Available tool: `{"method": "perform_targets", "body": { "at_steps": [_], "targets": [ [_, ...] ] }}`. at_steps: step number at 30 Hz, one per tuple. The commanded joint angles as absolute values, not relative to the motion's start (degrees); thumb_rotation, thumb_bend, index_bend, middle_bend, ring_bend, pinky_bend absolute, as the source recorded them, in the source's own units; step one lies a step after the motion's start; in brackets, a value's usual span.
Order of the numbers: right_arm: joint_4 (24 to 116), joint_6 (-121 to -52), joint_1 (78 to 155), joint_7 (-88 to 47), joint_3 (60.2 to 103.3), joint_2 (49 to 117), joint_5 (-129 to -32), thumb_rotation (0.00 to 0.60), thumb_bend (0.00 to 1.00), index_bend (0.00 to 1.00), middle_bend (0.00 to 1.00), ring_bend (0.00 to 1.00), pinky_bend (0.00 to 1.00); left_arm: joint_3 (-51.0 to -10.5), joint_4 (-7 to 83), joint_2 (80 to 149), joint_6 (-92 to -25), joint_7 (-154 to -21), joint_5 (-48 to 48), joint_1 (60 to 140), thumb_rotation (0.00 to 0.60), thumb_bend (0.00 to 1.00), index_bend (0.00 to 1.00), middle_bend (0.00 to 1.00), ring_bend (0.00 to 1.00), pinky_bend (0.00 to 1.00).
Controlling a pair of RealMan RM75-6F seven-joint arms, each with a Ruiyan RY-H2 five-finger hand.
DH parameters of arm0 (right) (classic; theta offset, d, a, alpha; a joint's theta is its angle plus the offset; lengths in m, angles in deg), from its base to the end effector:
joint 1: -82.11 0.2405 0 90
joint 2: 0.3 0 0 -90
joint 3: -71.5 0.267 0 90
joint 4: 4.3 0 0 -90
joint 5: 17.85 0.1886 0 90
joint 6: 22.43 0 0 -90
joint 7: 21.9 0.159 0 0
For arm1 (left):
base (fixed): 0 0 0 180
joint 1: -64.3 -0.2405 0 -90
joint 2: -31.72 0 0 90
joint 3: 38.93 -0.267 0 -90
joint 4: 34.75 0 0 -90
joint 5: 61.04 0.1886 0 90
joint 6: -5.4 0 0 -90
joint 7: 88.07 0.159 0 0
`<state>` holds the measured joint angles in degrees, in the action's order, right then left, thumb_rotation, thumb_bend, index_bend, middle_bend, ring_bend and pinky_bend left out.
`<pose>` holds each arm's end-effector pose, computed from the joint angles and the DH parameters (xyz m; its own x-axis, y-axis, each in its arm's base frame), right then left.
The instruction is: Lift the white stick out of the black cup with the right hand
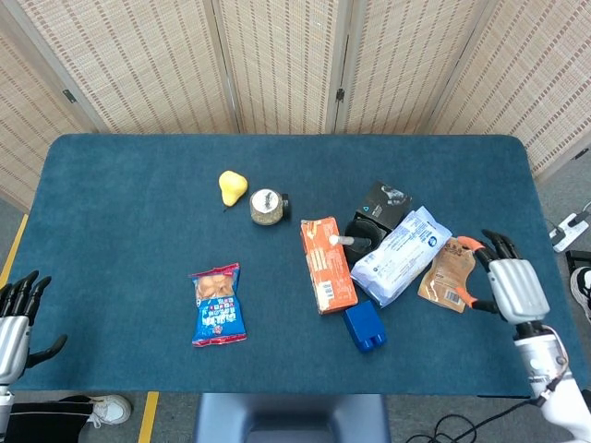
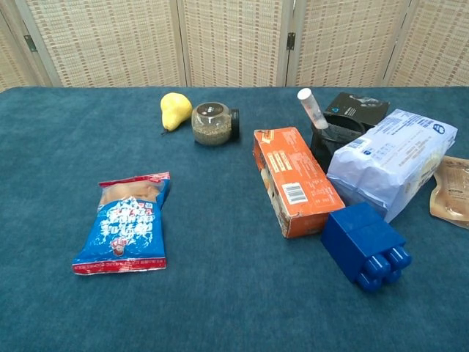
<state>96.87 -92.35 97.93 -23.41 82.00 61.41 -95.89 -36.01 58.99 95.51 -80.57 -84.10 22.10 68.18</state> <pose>-0.2582 -0.2688 0.1708 0.2918 -0.0932 0.9519 -0.9541 -0.0990 0.2827 -0.3177 0.1894 0.1885 0.4381 -0.0027 0.8989 0.8977 0.0538 -0.4374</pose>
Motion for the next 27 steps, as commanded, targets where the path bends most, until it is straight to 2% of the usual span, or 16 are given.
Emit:
{"method": "perform_targets", "body": {
  "at_steps": [1, 5, 14, 20, 27],
  "targets": [
    [97.64, -85.69, 104.16, -26.59, 85.36, 63.96, -90.17, 0.6, 0.17, 0.2, 0.23, 0.07, 0.09, -36.02, 59.06, 95.36, -80.56, -84.1, 21.88, 68.05, 0.6, 0.26, 0.1, 0.04, 0.0, 0.05],
    [95.09, -82.56, 108.92, -30.08, 87.4, 68.45, -85.65, 0.6, 0.09, 0.23, 0.22, 0.04, 0.05, -36.1, 58.99, 95.32, -80.6, -84.21, 21.79, 67.87, 0.6, 0.26, 0.1, 0.04, 0.0, 0.05],
    [88.53, -79.25, 116.75, -36.24, 89.14, 78.0, -78.65, 0.6, 0.09, 0.32, 0.22, 0.03, 0.05, -36.02, 58.38, 95.4, -80.26, -84.51, 20.84, 67.56, 0.6, 0.26, 0.11, 0.04, 0.0, 0.05],
    [83.87, -77.47, 120.54, -37.42, 89.79, 82.94, -75.17, 0.6, 0.2, 0.37, 0.24, 0.03, 0.05, -35.75, 58.33, 95.51, -79.82, -84.3, 20.68, 67.89, 0.6, 0.26, 0.11, 0.04, 0.0, 0.05],
    [80.83, -76.56, 122.7, -37.66, 89.99, 85.6, -73.48, 0.6, 0.23, 0.4, 0.26, 0.03, 0.05, -35.49, 58.25, 95.47, -79.63, -84.11, 20.28, 68.0, 0.6, 0.26, 0.11, 0.04, 0.0, 0.05]
  ]
}}
